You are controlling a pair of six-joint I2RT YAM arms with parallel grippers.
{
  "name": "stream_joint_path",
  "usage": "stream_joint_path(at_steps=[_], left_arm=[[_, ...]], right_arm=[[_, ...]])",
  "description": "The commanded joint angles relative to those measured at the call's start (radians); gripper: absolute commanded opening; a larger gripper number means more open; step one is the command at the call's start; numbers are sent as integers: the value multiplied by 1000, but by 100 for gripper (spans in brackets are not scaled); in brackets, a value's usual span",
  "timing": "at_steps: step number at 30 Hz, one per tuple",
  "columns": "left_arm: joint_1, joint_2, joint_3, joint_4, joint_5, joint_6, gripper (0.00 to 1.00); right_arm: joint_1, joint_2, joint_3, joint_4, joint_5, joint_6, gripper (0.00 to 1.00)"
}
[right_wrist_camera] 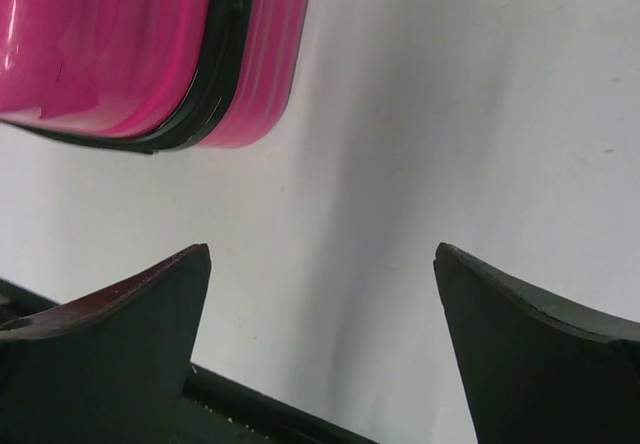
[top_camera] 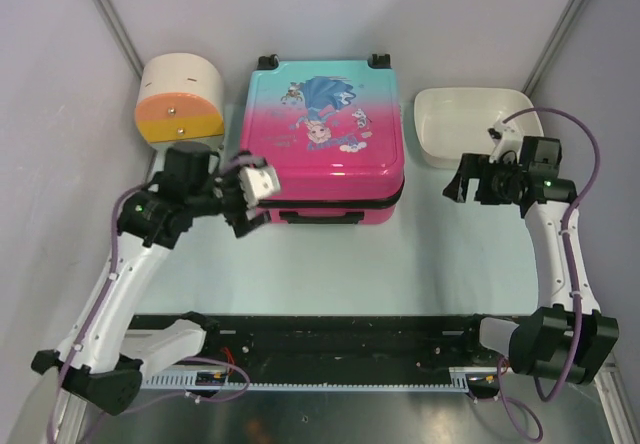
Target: Open, take out, and arrange the luggage
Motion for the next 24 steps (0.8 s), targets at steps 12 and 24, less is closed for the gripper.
stream_joint_path(at_steps=[12, 24], left_arm=[[-401, 313, -230, 235, -27, 317, 77], [-489, 499, -287, 595, -266, 181, 64]], right_arm=[[79, 25, -39, 42, 17, 3, 100], [41, -29, -39, 2, -62, 23, 100]])
